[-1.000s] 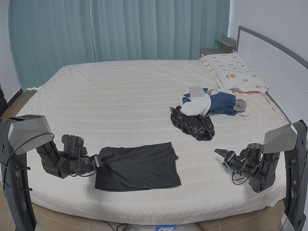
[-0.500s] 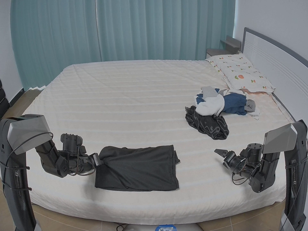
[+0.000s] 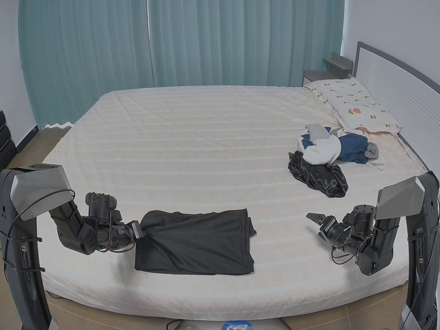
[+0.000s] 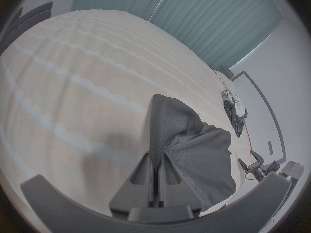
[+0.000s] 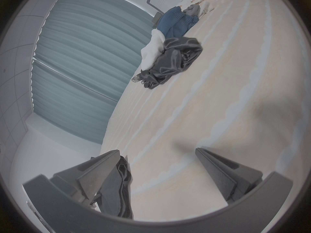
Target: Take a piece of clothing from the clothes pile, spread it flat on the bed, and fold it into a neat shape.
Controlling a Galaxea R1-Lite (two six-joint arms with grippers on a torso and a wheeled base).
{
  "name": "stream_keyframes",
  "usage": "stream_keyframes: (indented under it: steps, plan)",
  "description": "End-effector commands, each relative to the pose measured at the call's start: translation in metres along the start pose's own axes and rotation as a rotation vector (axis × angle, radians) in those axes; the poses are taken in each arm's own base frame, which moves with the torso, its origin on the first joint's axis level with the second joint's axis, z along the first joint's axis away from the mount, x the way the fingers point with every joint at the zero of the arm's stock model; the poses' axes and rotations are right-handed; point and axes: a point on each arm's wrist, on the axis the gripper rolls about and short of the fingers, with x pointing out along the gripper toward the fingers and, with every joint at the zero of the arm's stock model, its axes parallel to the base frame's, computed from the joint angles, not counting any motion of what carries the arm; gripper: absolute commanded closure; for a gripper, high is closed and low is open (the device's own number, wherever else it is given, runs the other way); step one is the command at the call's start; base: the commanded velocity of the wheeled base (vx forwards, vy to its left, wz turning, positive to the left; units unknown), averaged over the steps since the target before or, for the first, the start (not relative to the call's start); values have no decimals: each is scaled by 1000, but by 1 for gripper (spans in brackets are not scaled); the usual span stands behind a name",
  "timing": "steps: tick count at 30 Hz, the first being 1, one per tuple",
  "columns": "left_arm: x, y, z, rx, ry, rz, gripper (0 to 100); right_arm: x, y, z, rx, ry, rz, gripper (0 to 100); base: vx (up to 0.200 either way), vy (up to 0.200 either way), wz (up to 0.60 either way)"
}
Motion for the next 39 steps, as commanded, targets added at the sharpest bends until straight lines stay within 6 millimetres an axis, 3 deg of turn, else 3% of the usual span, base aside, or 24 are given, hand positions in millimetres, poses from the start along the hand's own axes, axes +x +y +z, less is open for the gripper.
stream_keyframes:
  steps: [1, 17, 26, 27, 33, 39]
  plan:
    - [0, 1, -1, -2, 2, 3, 100, 0, 1, 1, -2, -7, 10, 0, 0, 200, 0]
    - [-3, 3, -7, -6, 22, 14, 100, 0, 1, 1, -2, -7, 10, 0, 0, 200, 0]
    - [-8, 3, -15, -1, 47, 12, 100, 0, 0, 0, -13, -5, 7, 0, 0, 0, 0]
    - [-9, 2, -14, 0, 43, 10, 0, 0, 0, 0, -13, -5, 7, 0, 0, 0, 0]
    - [-17, -3, -8, 10, -11, -11, 0, 0, 0, 0, -14, -4, 6, 0, 0, 0, 0]
    - [-10, -13, 15, -33, -117, -66, 0, 1, 1, 0, -15, -6, 8, 0, 0, 0, 0]
